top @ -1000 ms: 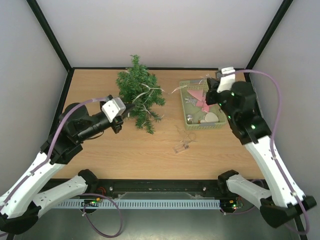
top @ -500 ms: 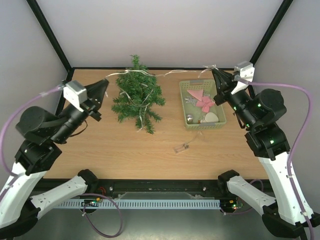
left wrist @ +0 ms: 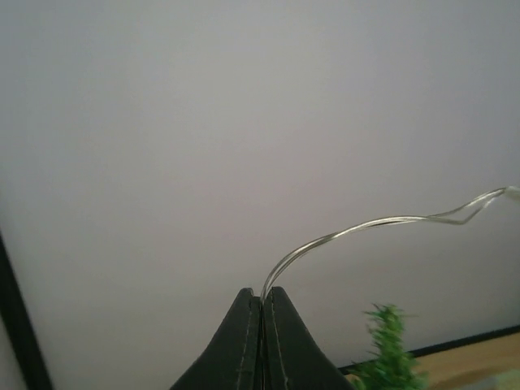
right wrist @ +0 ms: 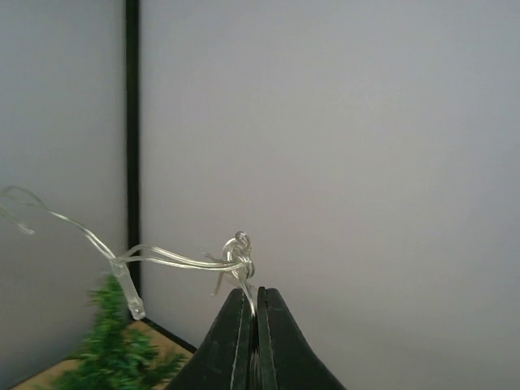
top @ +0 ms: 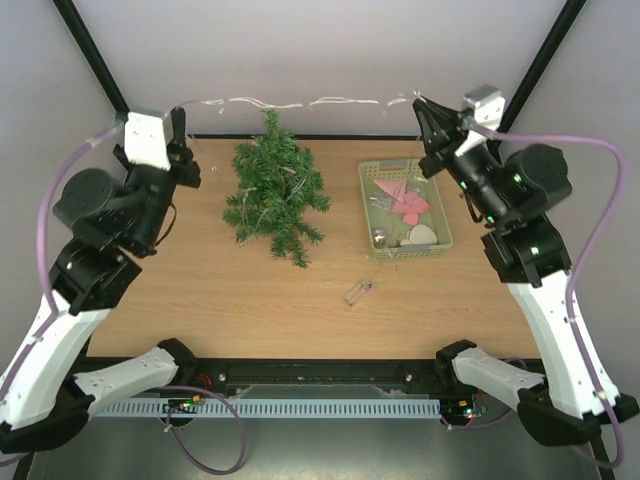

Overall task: Decorate the small christmas tree
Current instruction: Wrap the decoration item around the Christmas tree.

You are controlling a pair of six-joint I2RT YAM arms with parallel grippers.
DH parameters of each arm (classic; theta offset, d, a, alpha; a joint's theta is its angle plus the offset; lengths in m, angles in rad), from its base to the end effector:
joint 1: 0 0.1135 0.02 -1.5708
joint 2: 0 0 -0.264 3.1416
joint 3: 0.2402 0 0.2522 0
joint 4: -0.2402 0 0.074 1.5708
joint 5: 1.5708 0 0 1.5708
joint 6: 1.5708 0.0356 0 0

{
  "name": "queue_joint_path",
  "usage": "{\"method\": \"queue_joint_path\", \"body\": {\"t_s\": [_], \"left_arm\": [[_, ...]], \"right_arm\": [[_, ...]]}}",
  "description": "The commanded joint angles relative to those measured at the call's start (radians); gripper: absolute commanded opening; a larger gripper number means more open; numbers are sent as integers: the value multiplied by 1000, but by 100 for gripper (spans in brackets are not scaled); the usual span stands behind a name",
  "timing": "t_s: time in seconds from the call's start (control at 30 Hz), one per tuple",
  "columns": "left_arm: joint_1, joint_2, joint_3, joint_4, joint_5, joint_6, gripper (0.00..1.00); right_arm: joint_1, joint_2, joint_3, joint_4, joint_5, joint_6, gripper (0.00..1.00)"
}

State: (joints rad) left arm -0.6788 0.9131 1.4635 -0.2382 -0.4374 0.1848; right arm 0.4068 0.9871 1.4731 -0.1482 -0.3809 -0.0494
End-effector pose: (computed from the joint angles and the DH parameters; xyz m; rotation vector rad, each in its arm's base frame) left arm 0.1162 -0.0744 0.5343 0.1743 1.2784 -0.1485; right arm 0.1455 0.0771 0.5367 -0.6050 1.1242 0.5427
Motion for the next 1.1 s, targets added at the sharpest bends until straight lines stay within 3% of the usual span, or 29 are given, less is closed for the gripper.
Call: {"method": "queue_joint_path", "body": {"t_s": [0.0, 0.17, 0.4, 0.57, 1.07], "left_arm": [[69, 89, 70, 13, -93, 36, 2], [342, 198, 143, -24, 166, -114, 2], [529, 363, 217, 53, 428, -294, 2], [555, 495, 291, 136, 584, -360, 2], [531, 833, 589, 284, 804, -446, 2]], "right_arm": [[-2, 95, 59, 32, 148, -62, 2], [-2, 173, 82, 33, 231, -72, 2], [-9, 278, 105, 21, 428, -130, 2], [-66, 313, 129, 20, 473, -93, 2], [-307, 259, -2, -1, 472, -7, 2]]}}
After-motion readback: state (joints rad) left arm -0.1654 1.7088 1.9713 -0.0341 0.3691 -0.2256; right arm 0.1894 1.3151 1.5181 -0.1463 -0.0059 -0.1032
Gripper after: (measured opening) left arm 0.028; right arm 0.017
